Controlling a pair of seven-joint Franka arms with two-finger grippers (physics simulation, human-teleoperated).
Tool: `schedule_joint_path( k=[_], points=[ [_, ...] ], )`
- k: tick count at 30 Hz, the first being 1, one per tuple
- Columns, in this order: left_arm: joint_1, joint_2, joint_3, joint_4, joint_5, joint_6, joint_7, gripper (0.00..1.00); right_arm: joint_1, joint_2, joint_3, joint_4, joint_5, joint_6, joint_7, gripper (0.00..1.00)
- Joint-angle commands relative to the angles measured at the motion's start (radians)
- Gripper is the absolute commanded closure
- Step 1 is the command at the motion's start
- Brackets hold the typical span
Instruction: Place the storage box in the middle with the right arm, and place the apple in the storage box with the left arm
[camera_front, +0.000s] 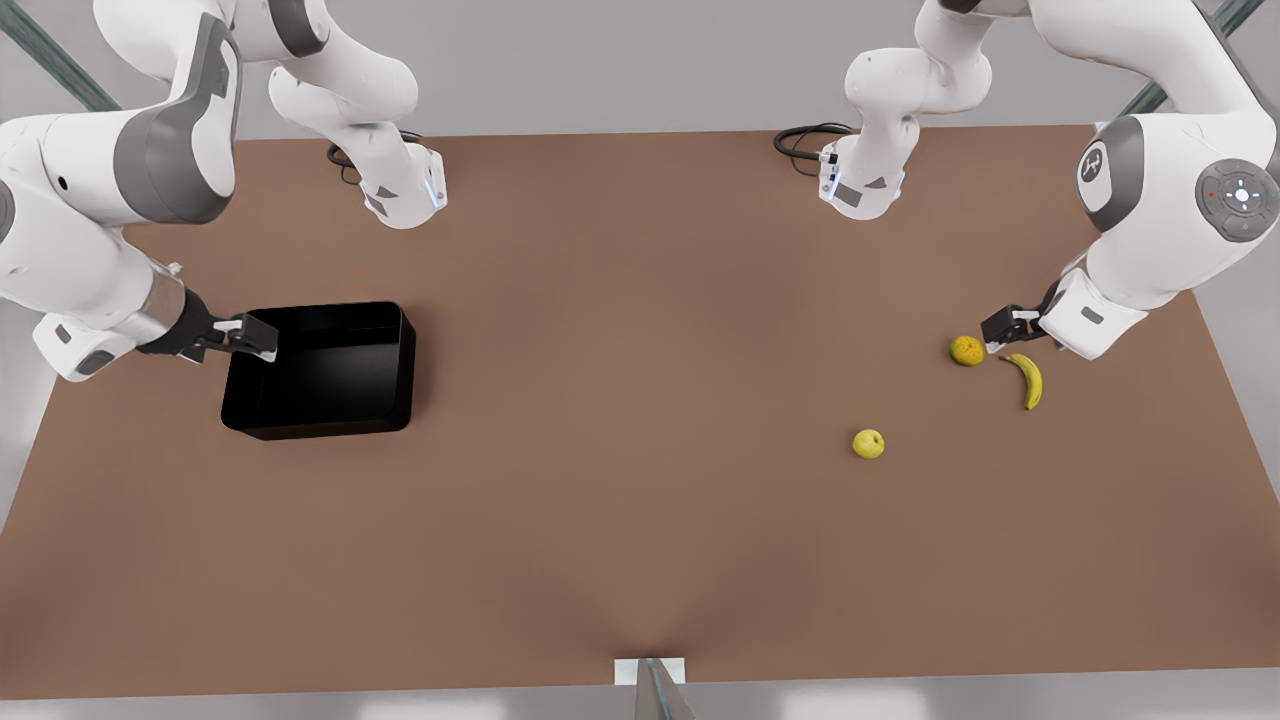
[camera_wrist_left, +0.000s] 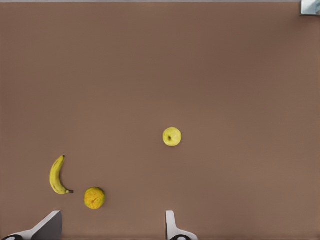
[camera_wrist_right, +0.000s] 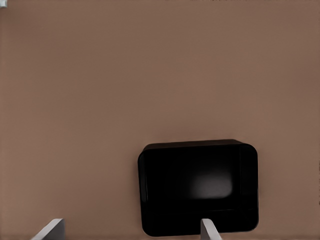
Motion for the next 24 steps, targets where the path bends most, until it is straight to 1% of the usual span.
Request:
schedule_joint_path(
  k=[1, 3, 4, 5, 7, 8, 9, 11, 14, 15, 17, 18, 21, 22, 24],
  points=[
    [0.0, 0.001, 0.0, -0.001, -0.001, -0.001, 0.0, 0.0, 0.001, -0.002, 0.0, -0.001, 0.0, 0.0, 0.001, 0.0],
    [-0.011, 0.049, -0.012, 0.014, -0.004, 0.008, -0.005, 0.0, 0.004, -0.004, -0.001, -0.016, -0.009, -0.008, -0.005, 0.0],
    [-0.035, 0.123, -0.031, 0.014, -0.004, 0.018, -0.037, 0.0, -0.019, -0.037, -0.011, -0.067, -0.011, -0.011, -0.042, 0.0],
    [-0.081, 0.193, -0.034, 0.013, -0.005, 0.085, -0.045, 0.0, -0.066, -0.099, -0.017, -0.176, -0.015, 0.008, -0.094, 0.0],
    [-0.086, 0.314, -0.051, 0.01, -0.022, 0.189, -0.127, 0.0, -0.145, -0.22, -0.029, -0.384, -0.038, 0.093, -0.157, 0.0],
    [-0.094, 0.347, -0.051, 0.0, -0.019, 0.251, -0.175, 0.0, -0.158, -0.301, -0.029, -0.535, -0.046, 0.182, -0.157, 0.0],
    [-0.097, 0.363, -0.051, -0.02, -0.019, 0.277, -0.203, 0.0, -0.166, -0.344, -0.029, -0.655, -0.046, 0.276, -0.158, 0.0],
    [-0.089, 0.348, -0.048, -0.102, -0.019, 0.363, -0.212, 0.0, -0.183, -0.338, -0.028, -0.748, -0.035, 0.39, -0.155, 0.0],
    [-0.078, 0.252, -0.048, -0.358, -0.022, 0.607, -0.213, 0.0, -0.203, -0.283, -0.029, -0.773, -0.034, 0.479, -0.158, 0.0],
    [-0.078, 0.244, -0.048, -0.406, -0.025, 0.648, -0.215, 0.0, -0.221, -0.254, -0.031, -0.773, -0.034, 0.506, -0.185, 0.0],
    [-0.078, 0.258, -0.049, -0.443, -0.028, 0.685, -0.216, 0.0, -0.283, -0.171, -0.04, -0.757, -0.034, 0.561, -0.252, 0.0],
    [-0.078, 0.268, -0.049, -0.443, -0.028, 0.685, -0.216, 0.0, -0.292, -0.137, -0.061, -0.757, -0.034, 0.598, -0.254, 0.0],
    [-0.067, 0.299, -0.049, -0.458, -0.028, 0.725, -0.215, 0.0, -0.353, -0.085, -0.061, -0.776, -0.038, 0.67, -0.254, 0.0],
    [-0.063, 0.307, -0.049, -0.458, -0.028, 0.725, -0.215, 0.0, -0.355, -0.071, -0.061, -0.794, -0.038, 0.706, -0.254, 0.0],
    [-0.061, 0.328, -0.049, -0.455, -0.028, 0.726, -0.215, 0.0, -0.356, -0.066, -0.061, -0.891, -0.038, 0.842, -0.254, 0.0]
  ],
)
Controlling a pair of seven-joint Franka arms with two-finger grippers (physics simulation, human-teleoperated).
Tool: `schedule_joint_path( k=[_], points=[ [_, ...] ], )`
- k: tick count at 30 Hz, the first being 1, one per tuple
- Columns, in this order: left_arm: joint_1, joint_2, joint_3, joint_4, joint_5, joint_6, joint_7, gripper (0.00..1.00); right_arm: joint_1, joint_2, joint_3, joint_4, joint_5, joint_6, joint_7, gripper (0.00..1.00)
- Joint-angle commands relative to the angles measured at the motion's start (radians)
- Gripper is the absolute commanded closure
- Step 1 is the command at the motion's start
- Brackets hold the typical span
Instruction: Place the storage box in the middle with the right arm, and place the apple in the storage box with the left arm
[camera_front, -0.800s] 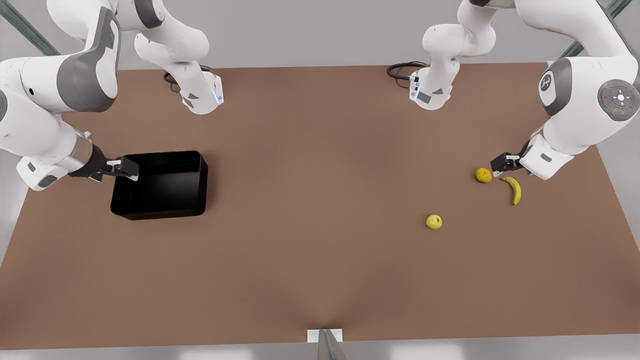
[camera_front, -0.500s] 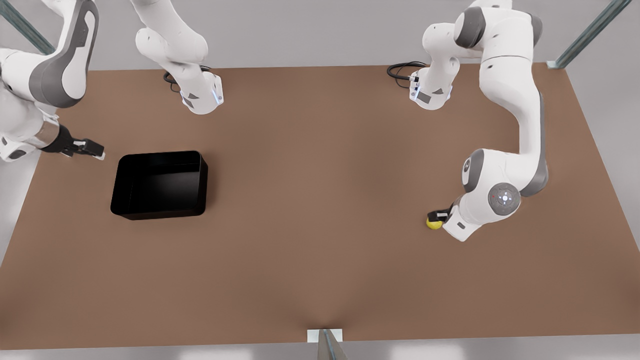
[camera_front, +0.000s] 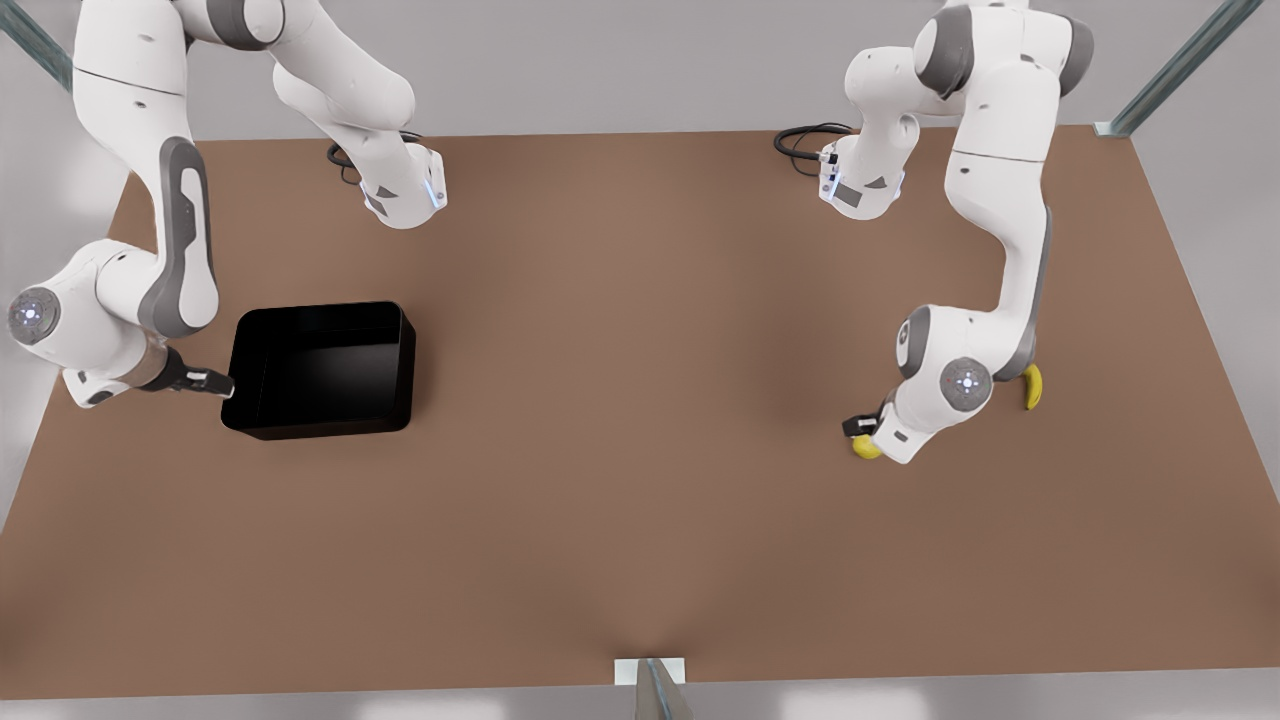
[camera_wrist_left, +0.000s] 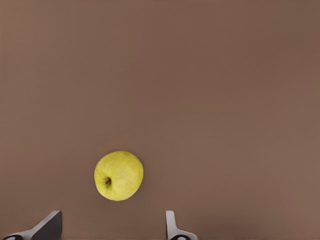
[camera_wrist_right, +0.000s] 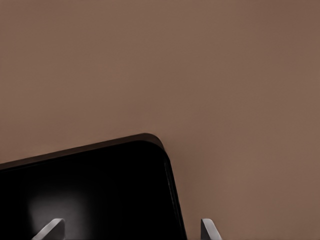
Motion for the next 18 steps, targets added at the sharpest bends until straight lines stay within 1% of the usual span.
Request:
schedule_joint_path(
  k=[1, 3, 5, 7, 10, 13, 15, 18],
  points=[
    [0.002, 0.011, 0.0, 0.004, -0.001, 0.0, -0.001, 0.0, -0.002, 0.005, 0.0, -0.006, 0.002, 0.003, 0.0, 0.0],
    [0.008, 0.042, 0.0, 0.007, -0.001, 0.016, -0.001, 0.0, -0.01, -0.021, 0.001, -0.022, 0.002, -0.038, 0.0, 0.0],
    [0.008, 0.054, 0.0, 0.01, -0.001, 0.026, -0.001, 0.0, -0.022, -0.075, -0.003, -0.078, 0.002, -0.048, -0.123, 0.0],
    [0.011, 0.07, 0.0, 0.015, -0.001, 0.03, -0.002, 0.0, -0.031, -0.078, -0.006, -0.105, 0.003, -0.046, -0.16, 0.0],
    [0.018, 0.099, 0.0, 0.029, -0.006, 0.037, -0.002, 0.0, -0.055, -0.032, -0.008, -0.111, 0.002, -0.028, -0.164, 0.0],
    [0.02, 0.131, 0.002, 0.041, -0.006, 0.037, -0.002, 0.0, -0.076, 0.025, -0.008, -0.134, 0.002, 0.057, -0.164, 0.0],
    [0.025, 0.137, 0.0, 0.044, -0.006, 0.037, -0.002, 0.0, -0.084, 0.05, -0.008, -0.177, 0.002, 0.152, -0.164, 0.0],
    [0.025, 0.157, 0.0, 0.053, -0.006, 0.04, -0.002, 0.0, -0.087, 0.079, -0.008, -0.234, 0.002, 0.241, -0.164, 0.0]
  ],
)
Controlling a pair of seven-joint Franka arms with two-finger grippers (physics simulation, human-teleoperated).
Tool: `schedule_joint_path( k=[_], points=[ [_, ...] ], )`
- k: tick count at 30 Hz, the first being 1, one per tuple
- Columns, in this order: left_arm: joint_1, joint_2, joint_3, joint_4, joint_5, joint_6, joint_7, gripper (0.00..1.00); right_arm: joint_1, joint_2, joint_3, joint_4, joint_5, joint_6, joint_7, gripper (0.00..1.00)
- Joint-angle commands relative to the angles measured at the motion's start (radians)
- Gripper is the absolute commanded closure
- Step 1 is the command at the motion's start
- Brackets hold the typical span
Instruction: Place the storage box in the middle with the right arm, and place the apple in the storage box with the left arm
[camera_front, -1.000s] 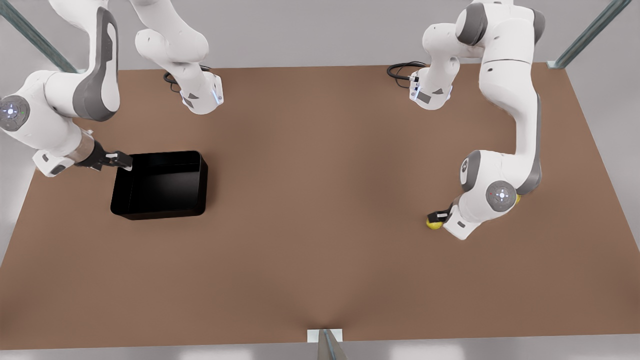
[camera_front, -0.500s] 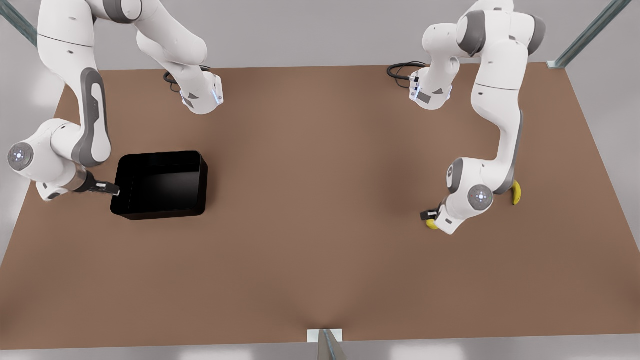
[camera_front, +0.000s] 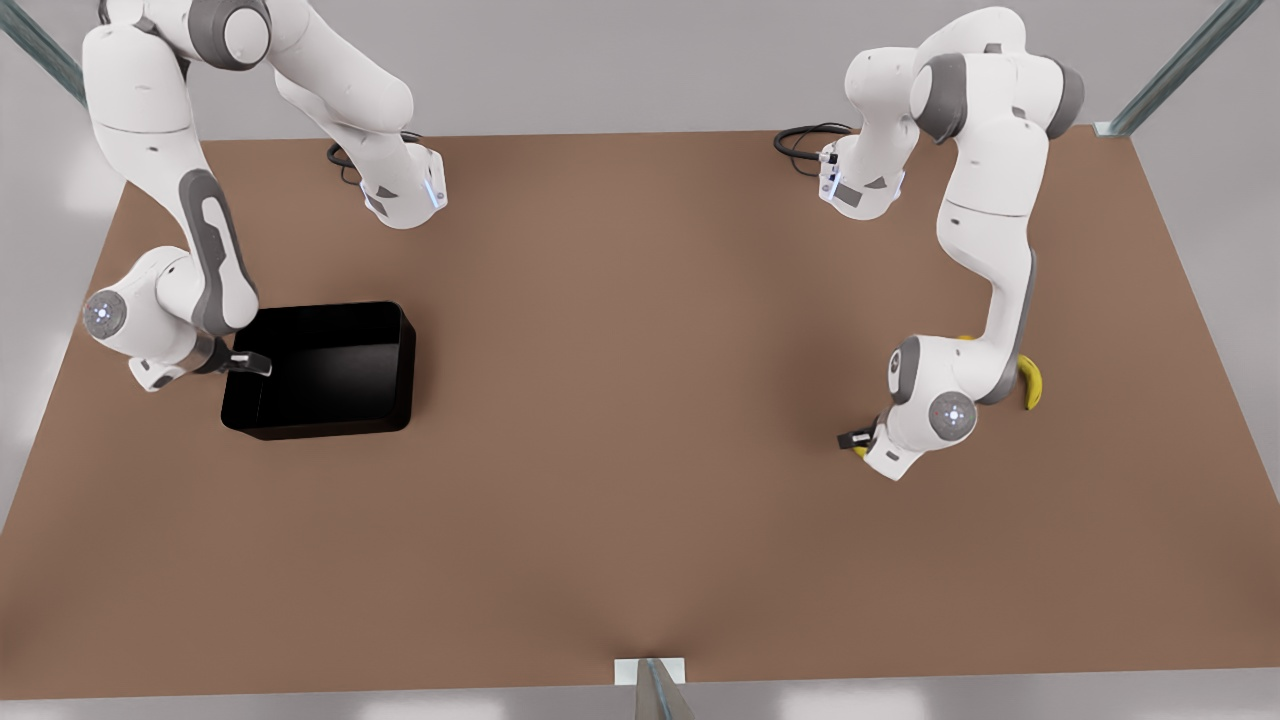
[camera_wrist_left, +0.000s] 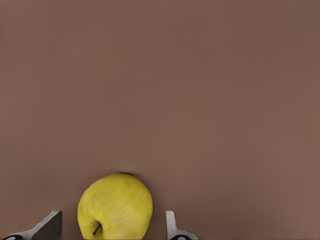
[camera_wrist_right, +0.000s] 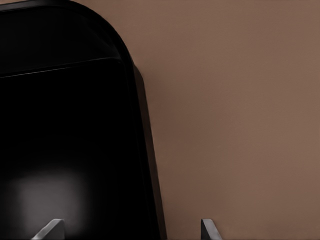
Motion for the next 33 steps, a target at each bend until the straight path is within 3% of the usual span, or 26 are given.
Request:
schedule_joint_path(
  k=[1, 2, 3, 10, 17, 25, 26, 31, 33],
  points=[
    [0.0, 0.001, 0.0, 0.0, 0.0, 0.0, 0.0, 0.0, 0.0, 0.0, 0.0, 0.0, 0.0, -0.003, 0.0, 0.0],
    [0.0, 0.002, 0.0, 0.002, 0.0, 0.0, 0.0, 0.0, 0.0, 0.0, 0.0, 0.0, 0.0, -0.007, 0.0, 0.23],
    [0.0, 0.004, 0.0, 0.002, 0.0, -0.002, 0.0, 0.0, 0.0, -0.001, 0.0, 0.001, 0.0, -0.013, -0.021, 0.78],
    [-0.002, 0.016, 0.0, 0.008, 0.0, 0.0, 0.0, 0.0, -0.011, 0.066, -0.005, 0.004, 0.0, 0.036, -0.06, 0.79],
    [0.0, 0.018, 0.0, 0.008, 0.0, 0.003, 0.0, 0.0, -0.006, 0.043, -0.003, 0.009, 0.0, 0.018, -0.068, 0.79],
    [-0.002, 0.015, 0.0, 0.008, 0.0, 0.003, 0.002, 0.01, 0.0, -0.018, 0.005, 0.126, 0.005, -0.207, -0.031, 0.79],
    [-0.002, 0.011, 0.0, 0.008, 0.0, 0.002, 0.002, 0.01, 0.012, -0.018, 0.018, 0.179, 0.006, -0.275, 0.0, 0.79],
    [0.006, -0.018, 0.0, 0.006, 0.0, -0.011, 0.003, 0.0, 0.051, 0.041, 0.336, 0.389, 0.043, -0.396, 0.419, 0.79],
    [0.012, -0.025, 0.0, 0.006, 0.0, -0.005, 0.005, 0.01, 0.175, 0.074, 0.337, 0.443, 0.043, -0.418, 0.524, 0.79]
  ],
)
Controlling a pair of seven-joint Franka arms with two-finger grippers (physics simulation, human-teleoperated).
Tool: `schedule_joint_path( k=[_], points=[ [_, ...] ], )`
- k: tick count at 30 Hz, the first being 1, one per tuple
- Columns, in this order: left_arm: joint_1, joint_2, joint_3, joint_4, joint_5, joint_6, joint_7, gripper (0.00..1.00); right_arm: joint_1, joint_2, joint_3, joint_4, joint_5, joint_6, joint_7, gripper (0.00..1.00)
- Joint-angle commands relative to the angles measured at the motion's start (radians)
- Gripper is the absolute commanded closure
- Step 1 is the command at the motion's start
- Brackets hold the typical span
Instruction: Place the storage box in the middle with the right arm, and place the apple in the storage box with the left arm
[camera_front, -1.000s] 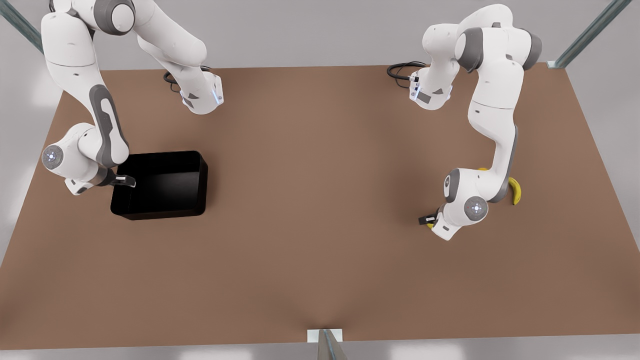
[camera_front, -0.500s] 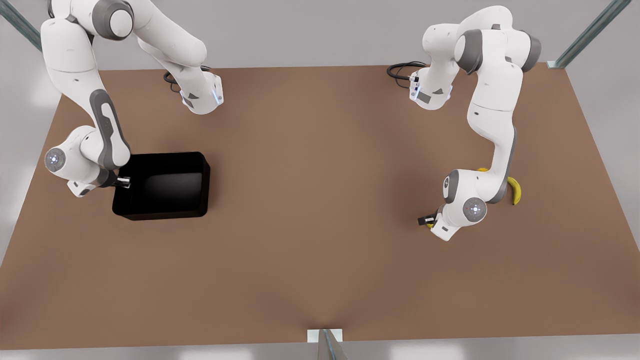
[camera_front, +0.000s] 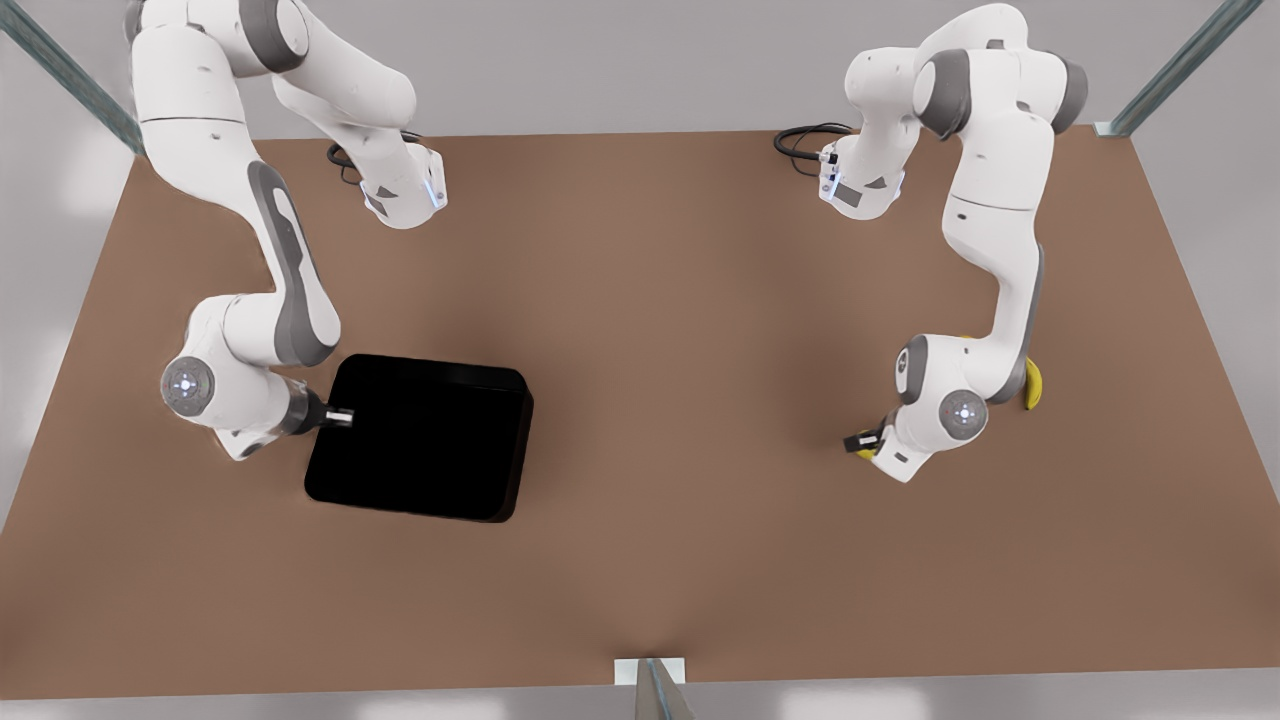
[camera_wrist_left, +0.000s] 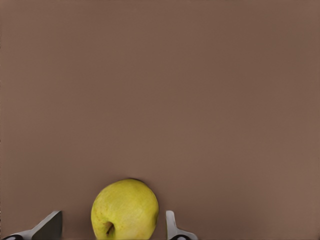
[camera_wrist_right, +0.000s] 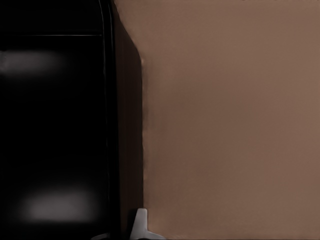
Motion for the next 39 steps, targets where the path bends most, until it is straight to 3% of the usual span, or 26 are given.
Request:
schedule_joint_path(
  k=[1, 7, 11, 16, 18, 19, 20, 23, 26, 29, 33, 34, 35, 37, 39],
  points=[
    [-0.002, 0.0, -0.001, 0.0, 0.0, -0.001, 0.001, 0.0, 0.024, 0.007, 0.0, 0.011, -0.001, 0.0, 0.022, 0.79],
    [-0.002, 0.024, -0.001, 0.007, 0.0, 0.011, -0.001, 0.01, 0.27, 0.066, 0.0, 0.08, 0.043, -0.017, 0.192, 0.79],
    [-0.002, 0.035, -0.001, 0.007, 0.002, 0.013, 0.001, 0.0, 0.434, 0.233, 0.0, 0.278, 0.043, -0.017, 0.373, 0.79],
    [-0.002, 0.046, -0.001, 0.011, 0.002, 0.013, 0.001, 0.01, 0.511, 0.376, 0.0, 0.393, 0.042, -0.01, 0.404, 0.79],
    [-0.003, 0.05, -0.002, 0.011, 0.002, 0.013, 0.002, 0.01, 0.509, 0.399, 0.0, 0.427, 0.04, -0.011, 0.329, 0.0],
    [-0.003, 0.05, -0.002, 0.011, 0.002, 0.013, 0.001, 0.09, 0.506, 0.399, 0.0, 0.427, 0.039, -0.014, 0.329, 0.0],
    [-0.003, 0.05, -0.002, 0.011, 0.002, 0.013, 0.001, 0.24, 0.505, 0.399, 0.0, 0.427, 0.039, -0.011, 0.33, 0.0],
    [-0.003, 0.05, -0.002, 0.012, 0.002, 0.013, 0.001, 0.24, 0.46, 0.344, -0.002, 0.419, 0.037, -0.045, 0.329, 0.0],
    [-0.003, 0.05, -0.005, 0.012, 0.002, 0.013, 0.001, 0.25, 0.27, 0.109, -0.006, 0.427, -0.055, -0.356, 0.185, 0.0],
    [-0.003, 0.052, -0.007, 0.012, 0.002, 0.013, 0.001, 0.25, 0.101, -0.06, -0.012, 0.434, -0.116, -0.529, 0.03, 0.0],
    [-0.003, 0.059, -0.007, 0.015, 0.002, 0.015, 0.001, 0.25, -0.075, -0.171, -0.014, 0.434, -0.11, -0.597, -0.124, 0.0],
    [-0.003, 0.063, -0.007, 0.015, 0.002, 0.015, 0.001, 0.26, -0.02, -0.203, -0.064, 0.433, -0.116, -0.596, -0.133, 0.0],
    [-0.002, 0.064, -0.007, 0.015, 0.0, 0.027, 0.001, 0.26, 0.154, -0.232, -0.247, 0.434, -0.106, -0.62, -0.135, 0.0],
    [-0.002, 0.064, -0.007, 0.015, 0.0, 0.027, 0.001, 0.26, 0.15, -0.232, -0.249, 0.467, -0.102, -0.667, -0.231, 0.0],
    [-0.002, 0.064, -0.007, 0.015, 0.0, 0.025, 0.001, 0.27, 0.087, -0.226, -0.19, 0.482, -0.07, -0.674, -0.216, 0.0]
  ],
)
